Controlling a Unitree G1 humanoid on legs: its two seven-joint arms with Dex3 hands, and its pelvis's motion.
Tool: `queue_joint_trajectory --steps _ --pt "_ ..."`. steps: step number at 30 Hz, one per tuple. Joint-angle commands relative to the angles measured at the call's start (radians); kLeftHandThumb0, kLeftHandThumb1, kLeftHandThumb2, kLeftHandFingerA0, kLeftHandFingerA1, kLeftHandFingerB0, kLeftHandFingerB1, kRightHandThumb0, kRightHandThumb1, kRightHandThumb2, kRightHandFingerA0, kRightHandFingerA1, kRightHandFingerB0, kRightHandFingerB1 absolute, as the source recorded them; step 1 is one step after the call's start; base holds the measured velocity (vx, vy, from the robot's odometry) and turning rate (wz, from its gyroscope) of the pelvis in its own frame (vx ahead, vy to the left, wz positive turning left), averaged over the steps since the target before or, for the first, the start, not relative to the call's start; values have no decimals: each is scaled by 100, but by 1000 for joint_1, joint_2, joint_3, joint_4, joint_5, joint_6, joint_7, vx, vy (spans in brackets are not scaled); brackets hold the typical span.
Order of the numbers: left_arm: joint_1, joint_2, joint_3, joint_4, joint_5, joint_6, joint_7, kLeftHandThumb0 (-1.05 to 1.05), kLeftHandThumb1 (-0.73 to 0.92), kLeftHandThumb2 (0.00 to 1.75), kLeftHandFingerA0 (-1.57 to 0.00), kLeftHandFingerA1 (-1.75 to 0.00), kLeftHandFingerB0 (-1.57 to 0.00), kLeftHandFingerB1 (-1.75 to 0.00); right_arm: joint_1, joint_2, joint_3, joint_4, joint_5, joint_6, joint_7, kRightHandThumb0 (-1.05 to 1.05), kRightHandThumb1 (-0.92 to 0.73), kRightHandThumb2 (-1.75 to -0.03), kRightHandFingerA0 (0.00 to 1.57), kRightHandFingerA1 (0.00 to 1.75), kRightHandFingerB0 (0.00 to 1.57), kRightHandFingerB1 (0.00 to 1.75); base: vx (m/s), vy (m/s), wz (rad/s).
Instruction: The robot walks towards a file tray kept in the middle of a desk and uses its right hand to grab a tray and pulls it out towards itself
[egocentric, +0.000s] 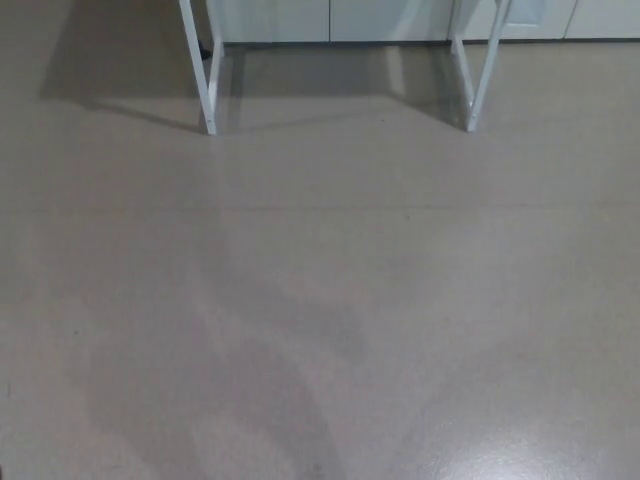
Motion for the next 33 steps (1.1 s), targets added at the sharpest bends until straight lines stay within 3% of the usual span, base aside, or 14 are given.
queue_joint_trajectory --steps 1,3,4,5,6,8,17,20,23,24,33 --pt "34 41 86 -129 -201 185 -148 -5 79 75 -13 -36 -4 -15 30 36 -104 -76 217 -117 117 -28 -42 -61 51 44 45 41 133 0 -14" --pt "38 42 85 -142 -191 195 -147 -4 80 76 -13 -35 -4 -15 32 38 -105 -79 203 -121 114 -30 -41 -61 49 45 44 42 83 16 -4" --pt "39 43 85 -147 -191 199 -150 -2 86 65 -15 -30 -2 -24 27 37 -109 -69 203 -123 118 -29 -41 -60 49 44 44 41 107 27 9" --pt "42 43 86 -147 -188 193 -156 -4 80 76 -12 -36 -4 -13 28 40 -112 -66 201 -129 117 -29 -41 -60 49 44 45 42 110 -5 6" --pt "47 42 87 -152 -189 194 -156 -2 86 65 -15 -31 -2 -24 31 42 -112 -70 198 -128 117 -30 -41 -61 48 44 45 42 137 -22 7" --pt "51 41 87 -161 -184 201 -145 -3 81 73 -15 -35 -6 -13 39 45 -107 -82 189 -129 111 -31 -41 -61 47 44 46 42 161 -83 9" --pt "61 41 81 -196 -173 209 -137 -1 80 69 -14 -33 -11 -14 40 38 -93 -87 205 -134 117 -30 -41 -61 49 45 44 42 250 -118 6" --pt "61 41 76 -201 -160 201 -129 0 83 64 -17 -32 -5 -21 4 24 -100 -9 202 -171 116 -32 -40 -61 48 44 44 41 223 -59 -4" --pt "52 38 82 -190 -162 202 -121 0 82 64 -18 -32 -7 -23 16 36 -93 -53 211 -146 103 -31 -40 -60 48 44 45 41 239 57 -11" --pt "49 39 81 -190 -162 202 -121 -1 77 68 -16 -34 -12 -20 4 28 -94 -19 208 -169 112 -32 -39 -61 49 45 46 42 203 123 -12" --pt "45 45 44 -184 -119 200 -97 -1 77 68 -16 -33 -12 -20 -34 5 -111 116 231 -242 149 -32 -40 -61 48 46 42 41 325 190 -24"
